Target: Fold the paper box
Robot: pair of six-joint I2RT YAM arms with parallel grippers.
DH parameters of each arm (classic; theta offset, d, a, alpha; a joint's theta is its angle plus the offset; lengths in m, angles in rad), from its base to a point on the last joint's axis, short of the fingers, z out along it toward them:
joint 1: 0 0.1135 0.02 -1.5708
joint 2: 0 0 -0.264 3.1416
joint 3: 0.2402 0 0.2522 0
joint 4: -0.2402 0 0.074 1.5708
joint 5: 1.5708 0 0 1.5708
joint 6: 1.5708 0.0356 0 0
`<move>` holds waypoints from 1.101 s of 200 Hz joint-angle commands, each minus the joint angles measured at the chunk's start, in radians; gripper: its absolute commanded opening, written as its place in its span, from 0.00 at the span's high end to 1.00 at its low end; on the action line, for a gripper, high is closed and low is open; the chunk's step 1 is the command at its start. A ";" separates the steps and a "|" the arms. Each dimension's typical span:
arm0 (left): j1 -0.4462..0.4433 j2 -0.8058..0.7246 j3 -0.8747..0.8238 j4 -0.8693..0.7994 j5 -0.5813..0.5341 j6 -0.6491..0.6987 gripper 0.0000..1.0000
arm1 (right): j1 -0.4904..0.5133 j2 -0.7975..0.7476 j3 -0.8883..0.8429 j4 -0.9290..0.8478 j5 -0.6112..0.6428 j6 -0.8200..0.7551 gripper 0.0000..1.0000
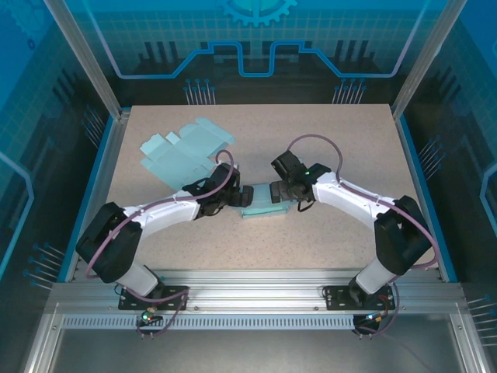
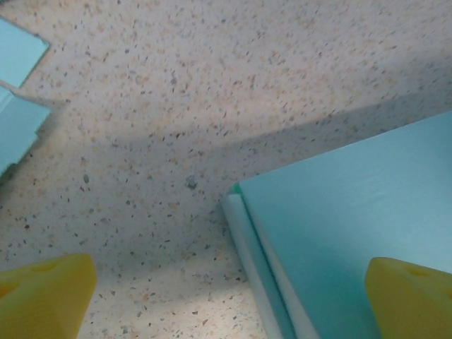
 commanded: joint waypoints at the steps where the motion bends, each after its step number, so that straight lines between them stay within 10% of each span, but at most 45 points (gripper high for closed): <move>1: 0.009 0.026 -0.040 0.023 0.024 -0.043 0.01 | -0.015 0.021 -0.037 0.020 -0.022 0.000 0.00; 220: 0.078 -0.085 -0.124 0.088 0.150 -0.110 0.32 | -0.108 -0.180 -0.236 0.267 -0.363 0.034 0.00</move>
